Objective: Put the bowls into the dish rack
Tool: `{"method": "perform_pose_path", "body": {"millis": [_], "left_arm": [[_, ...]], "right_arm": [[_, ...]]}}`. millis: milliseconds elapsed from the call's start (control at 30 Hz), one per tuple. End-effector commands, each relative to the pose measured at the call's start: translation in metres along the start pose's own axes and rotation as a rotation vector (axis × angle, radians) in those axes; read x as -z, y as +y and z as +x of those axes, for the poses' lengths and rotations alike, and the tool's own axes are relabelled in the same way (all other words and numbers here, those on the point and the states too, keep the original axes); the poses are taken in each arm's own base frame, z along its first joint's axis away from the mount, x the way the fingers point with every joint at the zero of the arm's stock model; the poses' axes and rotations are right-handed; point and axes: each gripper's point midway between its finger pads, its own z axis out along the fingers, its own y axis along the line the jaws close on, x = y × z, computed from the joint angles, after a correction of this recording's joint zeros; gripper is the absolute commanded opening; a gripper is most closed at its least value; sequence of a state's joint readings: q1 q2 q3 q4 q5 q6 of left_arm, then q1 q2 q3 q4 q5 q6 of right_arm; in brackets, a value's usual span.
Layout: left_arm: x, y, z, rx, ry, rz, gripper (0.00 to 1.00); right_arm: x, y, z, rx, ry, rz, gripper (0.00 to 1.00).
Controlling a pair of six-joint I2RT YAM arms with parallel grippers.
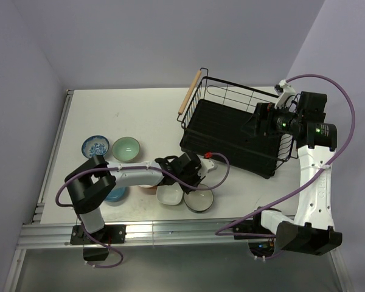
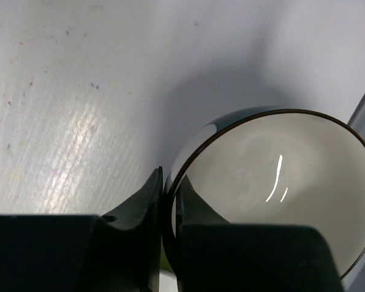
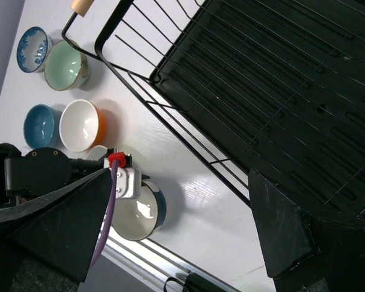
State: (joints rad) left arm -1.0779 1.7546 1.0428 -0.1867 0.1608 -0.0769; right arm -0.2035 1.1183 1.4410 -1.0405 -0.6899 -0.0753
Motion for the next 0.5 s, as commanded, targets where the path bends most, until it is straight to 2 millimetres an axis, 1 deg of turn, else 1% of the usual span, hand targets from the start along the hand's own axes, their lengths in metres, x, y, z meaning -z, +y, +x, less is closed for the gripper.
{"method": "perform_pose_path", "body": {"millis": [0, 67, 167, 200, 267, 300, 333, 400, 433, 467], "left_arm": [[0.029, -0.019, -0.037, 0.004, -0.102, 0.056, 0.0], [0.037, -0.024, -0.045, 0.003, -0.126, 0.079, 0.0], [0.059, -0.036, -0.066, -0.002, -0.194, 0.126, 0.0], [0.071, -0.038, -0.076, -0.003, -0.231, 0.137, 0.0], [0.087, -0.044, -0.091, -0.005, -0.274, 0.166, 0.0], [0.101, -0.045, -0.099, -0.009, -0.307, 0.175, 0.0], [0.11, -0.045, -0.109, -0.017, -0.334, 0.179, 0.0], [0.129, -0.04, -0.118, -0.015, -0.362, 0.172, 0.0], [0.14, -0.037, -0.13, -0.021, -0.387, 0.164, 0.0], [0.147, -0.032, -0.133, -0.012, -0.388, 0.153, 0.0]], "right_arm": [[0.003, -0.003, -0.01, 0.032, -0.042, 0.023, 1.0], [0.004, -0.005, -0.011, 0.035, -0.046, 0.034, 1.0], [0.007, -0.003, -0.014, 0.049, -0.058, 0.041, 1.0], [0.008, -0.003, -0.015, 0.053, -0.063, 0.043, 1.0], [0.011, 0.0, -0.02, 0.059, -0.08, 0.041, 1.0], [0.015, 0.003, -0.024, 0.07, -0.097, 0.036, 1.0], [0.017, 0.005, -0.027, 0.07, -0.108, 0.034, 1.0], [0.023, 0.012, -0.037, 0.079, -0.139, 0.018, 1.0], [0.026, 0.015, -0.041, 0.085, -0.153, 0.009, 1.0], [0.028, 0.017, -0.045, 0.089, -0.165, 0.001, 1.0]]}}
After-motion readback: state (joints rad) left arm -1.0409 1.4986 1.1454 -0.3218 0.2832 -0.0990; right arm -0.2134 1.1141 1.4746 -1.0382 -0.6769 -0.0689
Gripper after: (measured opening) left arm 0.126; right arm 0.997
